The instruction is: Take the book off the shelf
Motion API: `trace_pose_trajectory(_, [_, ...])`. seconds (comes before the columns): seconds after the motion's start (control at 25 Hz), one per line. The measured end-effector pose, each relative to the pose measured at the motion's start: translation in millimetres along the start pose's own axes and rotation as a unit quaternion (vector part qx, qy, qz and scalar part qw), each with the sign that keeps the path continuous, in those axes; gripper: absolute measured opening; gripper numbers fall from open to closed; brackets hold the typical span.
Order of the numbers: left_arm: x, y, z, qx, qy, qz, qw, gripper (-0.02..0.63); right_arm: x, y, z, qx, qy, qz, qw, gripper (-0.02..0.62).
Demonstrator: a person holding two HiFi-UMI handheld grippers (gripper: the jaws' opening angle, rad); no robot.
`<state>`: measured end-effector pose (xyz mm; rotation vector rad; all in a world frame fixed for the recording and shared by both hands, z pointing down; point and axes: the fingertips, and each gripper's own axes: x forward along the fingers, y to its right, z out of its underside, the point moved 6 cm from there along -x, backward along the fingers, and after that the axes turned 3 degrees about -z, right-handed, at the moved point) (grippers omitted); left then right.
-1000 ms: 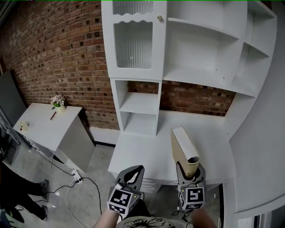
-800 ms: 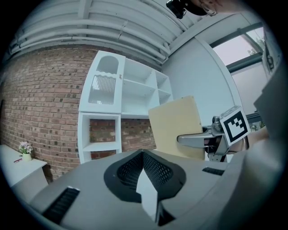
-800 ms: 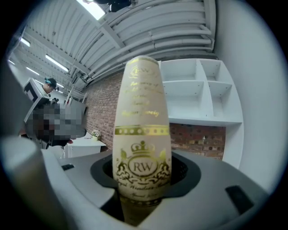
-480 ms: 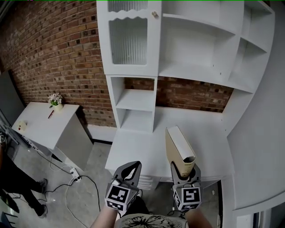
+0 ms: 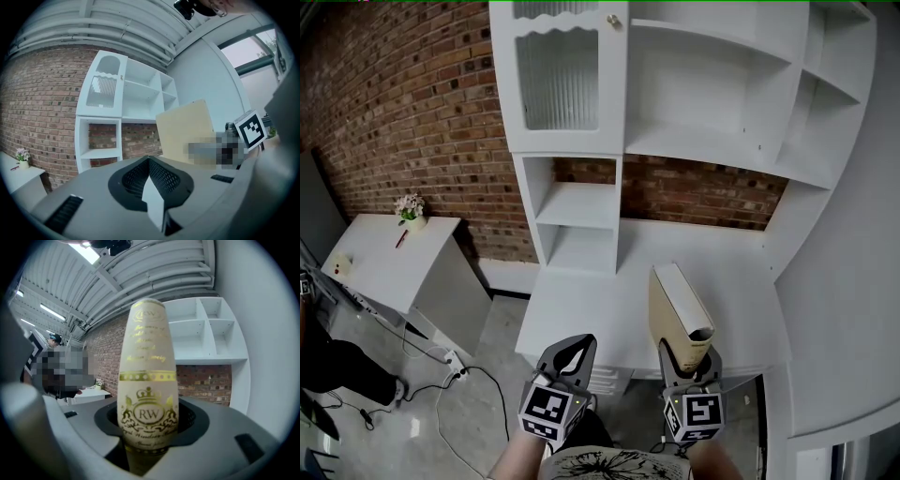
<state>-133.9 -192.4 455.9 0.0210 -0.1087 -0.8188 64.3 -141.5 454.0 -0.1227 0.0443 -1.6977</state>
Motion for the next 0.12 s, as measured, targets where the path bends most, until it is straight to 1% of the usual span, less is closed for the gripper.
trace_pose_trajectory(0.12, [3.3, -1.8, 0.4, 0.002, -0.001, -0.003, 1.0, 0.009, 2.6, 2.2, 3.6, 0.003, -0.003, -0.003, 1.0, 0.227])
